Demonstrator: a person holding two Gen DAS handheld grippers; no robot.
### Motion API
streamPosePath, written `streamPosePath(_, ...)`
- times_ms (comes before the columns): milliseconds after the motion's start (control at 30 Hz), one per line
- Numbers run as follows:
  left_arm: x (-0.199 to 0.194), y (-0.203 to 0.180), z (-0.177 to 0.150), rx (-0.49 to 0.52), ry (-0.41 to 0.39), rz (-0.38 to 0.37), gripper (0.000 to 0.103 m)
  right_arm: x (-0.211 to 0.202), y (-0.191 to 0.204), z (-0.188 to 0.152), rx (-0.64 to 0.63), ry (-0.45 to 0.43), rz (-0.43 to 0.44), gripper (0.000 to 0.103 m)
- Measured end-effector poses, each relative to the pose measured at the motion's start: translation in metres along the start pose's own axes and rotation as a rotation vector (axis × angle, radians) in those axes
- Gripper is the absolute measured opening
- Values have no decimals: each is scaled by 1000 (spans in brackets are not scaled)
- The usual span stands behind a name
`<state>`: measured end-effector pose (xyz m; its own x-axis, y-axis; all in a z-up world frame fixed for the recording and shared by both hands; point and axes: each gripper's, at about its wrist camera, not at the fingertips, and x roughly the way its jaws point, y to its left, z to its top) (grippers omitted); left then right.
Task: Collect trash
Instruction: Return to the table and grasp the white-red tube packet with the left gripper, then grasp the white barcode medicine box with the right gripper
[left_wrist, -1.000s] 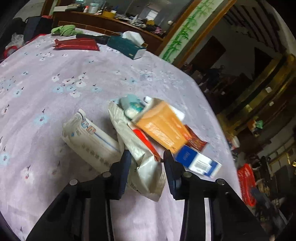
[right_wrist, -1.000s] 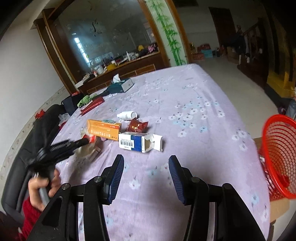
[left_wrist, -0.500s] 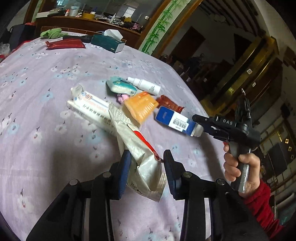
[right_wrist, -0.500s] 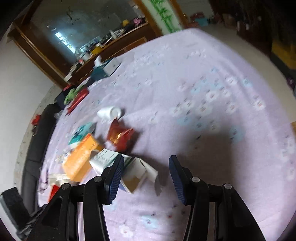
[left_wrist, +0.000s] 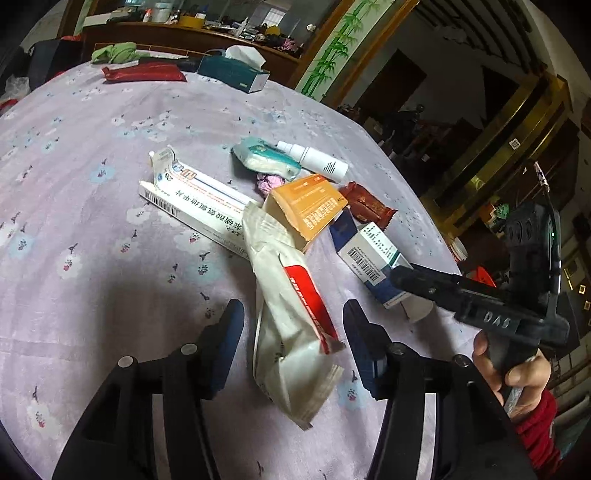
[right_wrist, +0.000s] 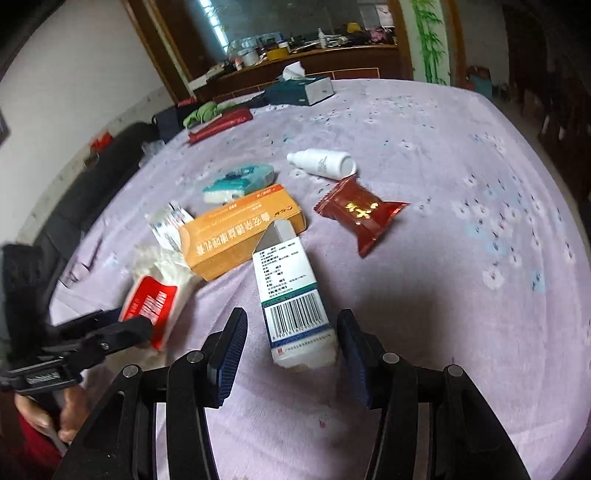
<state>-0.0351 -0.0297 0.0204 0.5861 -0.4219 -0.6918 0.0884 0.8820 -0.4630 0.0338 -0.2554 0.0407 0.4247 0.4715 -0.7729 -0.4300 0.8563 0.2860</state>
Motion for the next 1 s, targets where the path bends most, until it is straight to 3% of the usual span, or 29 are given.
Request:
streamPosePath(67,1,0,-1,1,7,-2,51,6,7,-2,-39,5,-62,48)
streamPosePath(100,0,-2,-1,13,0,-5,42,6,10,-5,-51,-2,-90,41)
streamPosePath(333,-6,-27,-11,120,-70,68,28,-25,19,-33,19,-124,-99,40)
streamPosePath(467,-10,-44,-20,183,-113,81,27,-44,26,-52,37,-213,-146,40)
streamPosePath(767,3,-57,-24,213,-55,105,27,-53,13,-65,106,-272,-168,40)
streamPosePath(900,9,-56,-25,203,-31,122,40,-53,10,-66,118,-276,-150,40)
streamPosePath(1000,11,-56,-25,208,-23,119,40,-56,9,-68,125,-288,-144,40)
